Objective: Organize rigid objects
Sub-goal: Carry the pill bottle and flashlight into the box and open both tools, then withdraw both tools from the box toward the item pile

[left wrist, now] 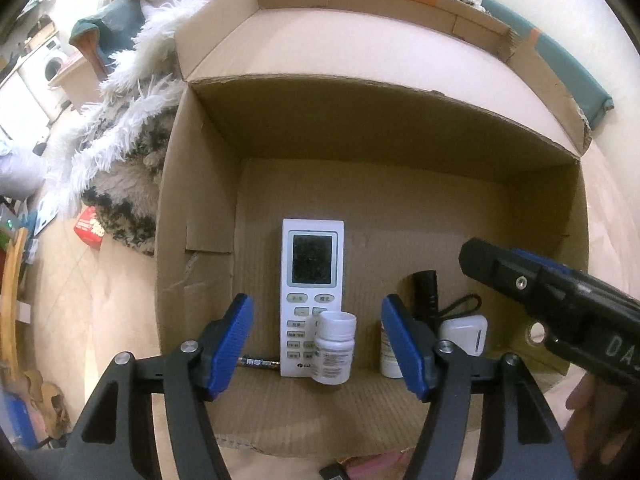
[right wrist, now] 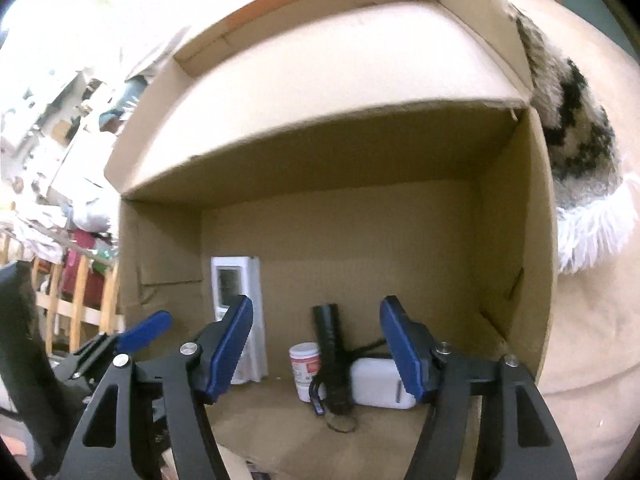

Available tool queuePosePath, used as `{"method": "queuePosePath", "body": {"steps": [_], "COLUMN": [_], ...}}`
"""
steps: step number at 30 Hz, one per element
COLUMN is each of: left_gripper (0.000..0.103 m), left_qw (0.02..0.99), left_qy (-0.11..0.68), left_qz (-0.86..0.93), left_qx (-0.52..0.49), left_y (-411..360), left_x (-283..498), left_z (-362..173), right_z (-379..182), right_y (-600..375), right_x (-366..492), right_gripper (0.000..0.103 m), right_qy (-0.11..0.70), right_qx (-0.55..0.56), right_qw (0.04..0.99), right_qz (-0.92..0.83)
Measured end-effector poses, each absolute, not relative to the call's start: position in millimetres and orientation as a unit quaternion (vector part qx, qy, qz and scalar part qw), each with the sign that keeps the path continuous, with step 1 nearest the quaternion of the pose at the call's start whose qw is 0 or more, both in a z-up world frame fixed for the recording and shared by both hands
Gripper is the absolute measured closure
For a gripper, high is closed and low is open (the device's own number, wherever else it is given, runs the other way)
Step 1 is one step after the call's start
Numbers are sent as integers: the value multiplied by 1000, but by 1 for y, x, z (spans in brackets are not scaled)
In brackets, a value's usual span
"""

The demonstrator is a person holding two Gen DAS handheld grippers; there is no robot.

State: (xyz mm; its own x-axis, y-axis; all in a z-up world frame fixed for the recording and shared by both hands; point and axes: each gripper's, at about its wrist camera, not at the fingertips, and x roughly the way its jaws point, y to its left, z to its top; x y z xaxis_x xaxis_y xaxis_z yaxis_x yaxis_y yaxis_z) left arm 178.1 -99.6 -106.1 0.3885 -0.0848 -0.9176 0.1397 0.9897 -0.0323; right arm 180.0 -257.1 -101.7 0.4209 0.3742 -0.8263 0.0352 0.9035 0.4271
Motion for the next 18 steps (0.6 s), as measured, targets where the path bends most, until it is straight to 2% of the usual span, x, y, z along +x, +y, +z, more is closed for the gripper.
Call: {"method": "queuePosePath", "body": {"steps": [1,2,4,18], "left_gripper": [39,39,39,39], "left_qw": [833,833,833,838], "left_qy": [549,549,549,541], "left_qz": [-67,-67,-66,-61], "left_qx": [25,26,27,22], "left_y": [-99,-99,-100,-99], "left_x": [178,178,176,171], "left_z": [-106,-105,-103,-91], "right_z": [-100,-100,-99,-94], "right_y": [-257,-257,-261,-260], "right_x": [180,180,181,180], "right_gripper": [31,23,18,18], "right_qy": [526,524,523,519], "right_qx": [193,193,198,196], "right_qw": [822,824,823,827], "right_qz": [100,97,96,94]}}
